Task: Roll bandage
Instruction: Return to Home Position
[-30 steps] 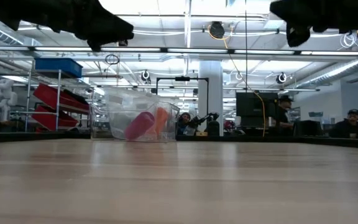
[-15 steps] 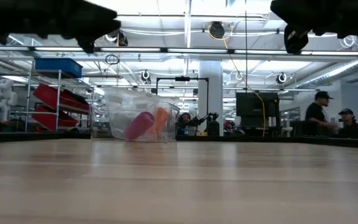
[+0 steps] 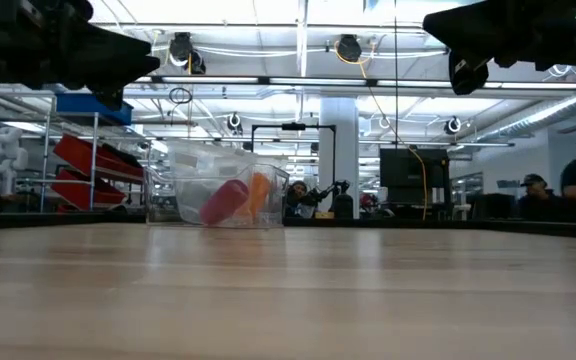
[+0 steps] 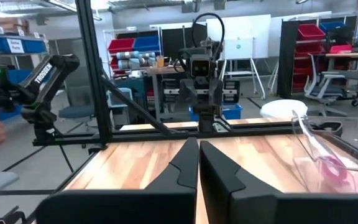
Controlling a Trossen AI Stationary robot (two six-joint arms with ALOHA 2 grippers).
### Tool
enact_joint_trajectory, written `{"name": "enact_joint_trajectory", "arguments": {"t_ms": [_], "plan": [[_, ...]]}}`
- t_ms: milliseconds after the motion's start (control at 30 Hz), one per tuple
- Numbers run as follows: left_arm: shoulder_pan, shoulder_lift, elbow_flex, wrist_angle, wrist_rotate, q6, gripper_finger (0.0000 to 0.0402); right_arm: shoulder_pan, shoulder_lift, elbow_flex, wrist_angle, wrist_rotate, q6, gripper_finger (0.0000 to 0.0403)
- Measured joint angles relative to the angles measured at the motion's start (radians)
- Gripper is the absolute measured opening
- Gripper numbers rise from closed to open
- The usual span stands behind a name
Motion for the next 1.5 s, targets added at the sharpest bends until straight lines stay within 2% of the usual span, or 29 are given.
{"name": "enact_joint_trajectory", "arguments": {"t_ms": [367,633,900,1133,1333,1500], "plan": [[-0.016,-0.214,-0.010,-0.248,-0.006,0.000,0.0132,0.032,0.035,0.000,0.053,0.000,-0.028,0.0000],[-0.051,-0.338,-0.010,-0.359,-0.011,0.002,0.0132,0.039,-0.041,0.000,-0.058,0.021,-0.056,0.0000],[-0.051,-0.421,-0.010,-0.457,-0.033,0.010,0.0132,-0.034,-0.057,0.000,-0.072,0.017,-0.082,0.0000],[-0.051,-0.494,-0.010,-0.476,-0.034,0.044,0.0132,-0.135,-0.068,0.000,-0.072,-0.170,-0.018,0.0000],[-0.051,-0.567,-0.010,-0.551,-0.032,0.034,0.0132,-0.139,-0.160,0.000,-0.085,-0.189,-0.012,0.0000],[-0.051,-0.648,-0.010,-0.626,-0.031,0.027,0.0132,-0.139,-0.312,0.001,-0.258,-0.189,0.003,0.0000]]}}
